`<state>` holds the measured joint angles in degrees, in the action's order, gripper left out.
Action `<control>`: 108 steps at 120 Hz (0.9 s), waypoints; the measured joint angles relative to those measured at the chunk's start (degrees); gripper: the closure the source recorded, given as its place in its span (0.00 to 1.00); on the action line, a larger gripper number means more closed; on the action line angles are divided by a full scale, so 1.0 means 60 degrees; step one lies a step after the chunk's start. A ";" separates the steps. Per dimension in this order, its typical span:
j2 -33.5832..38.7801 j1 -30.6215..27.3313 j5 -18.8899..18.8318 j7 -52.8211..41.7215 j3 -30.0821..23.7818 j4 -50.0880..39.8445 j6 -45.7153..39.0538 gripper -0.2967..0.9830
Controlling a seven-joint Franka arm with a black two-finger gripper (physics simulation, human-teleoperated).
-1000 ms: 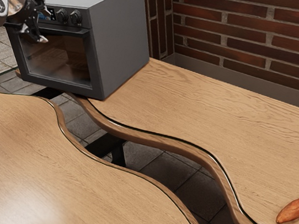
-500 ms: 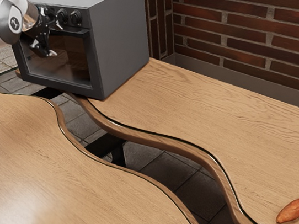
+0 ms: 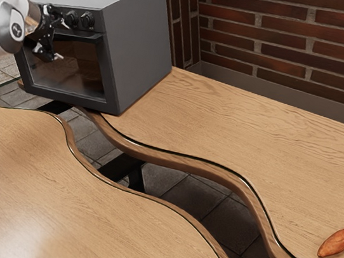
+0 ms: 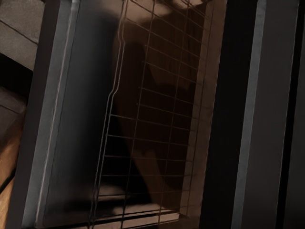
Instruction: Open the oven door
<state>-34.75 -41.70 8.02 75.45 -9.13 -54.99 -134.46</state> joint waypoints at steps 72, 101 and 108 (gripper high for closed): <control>-0.0826 -0.0143 -0.0003 -0.0180 -0.0156 0.0301 -0.1081 0.23; 0.0321 -0.0091 0.0252 -0.0136 0.0099 -0.1536 -0.1240 0.24; 0.0982 -0.0065 0.0222 -0.0098 0.0181 -0.2383 -0.1279 0.24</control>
<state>-28.85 -42.09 9.36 74.86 -8.04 -69.29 -142.13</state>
